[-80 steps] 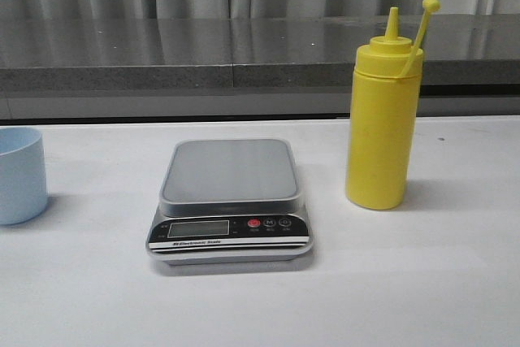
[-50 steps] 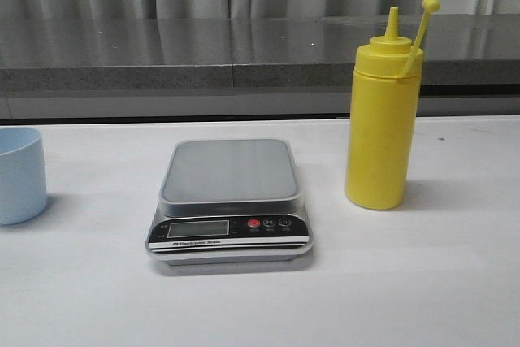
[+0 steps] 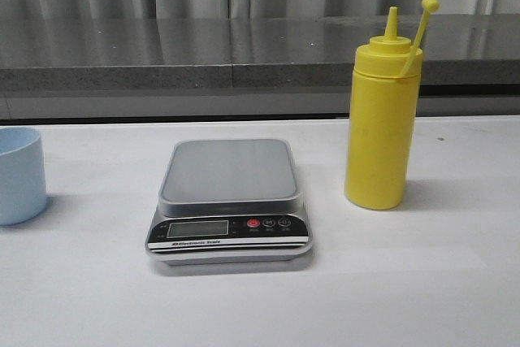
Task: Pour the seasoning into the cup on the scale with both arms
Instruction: 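Reach the left gripper down to the light blue cup and grasp it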
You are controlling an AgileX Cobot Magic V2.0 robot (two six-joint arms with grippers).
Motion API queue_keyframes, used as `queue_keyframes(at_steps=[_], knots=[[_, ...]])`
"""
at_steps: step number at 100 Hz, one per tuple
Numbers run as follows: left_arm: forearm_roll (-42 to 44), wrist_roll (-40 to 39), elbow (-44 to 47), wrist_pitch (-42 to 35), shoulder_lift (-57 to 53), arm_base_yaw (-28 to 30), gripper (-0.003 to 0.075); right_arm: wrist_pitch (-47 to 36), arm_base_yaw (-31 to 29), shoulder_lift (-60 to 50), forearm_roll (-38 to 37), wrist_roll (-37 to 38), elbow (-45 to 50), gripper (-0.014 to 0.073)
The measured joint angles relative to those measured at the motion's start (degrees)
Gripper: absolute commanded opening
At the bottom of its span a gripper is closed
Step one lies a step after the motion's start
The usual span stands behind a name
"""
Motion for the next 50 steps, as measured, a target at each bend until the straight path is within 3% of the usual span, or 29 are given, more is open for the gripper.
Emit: queue_keyframes(at_steps=[50], knots=[[3.9,0.0,-30.7,17.7,38.0,0.0,-0.002,0.0,0.0,0.0,0.0,0.0,0.0,-0.0067]])
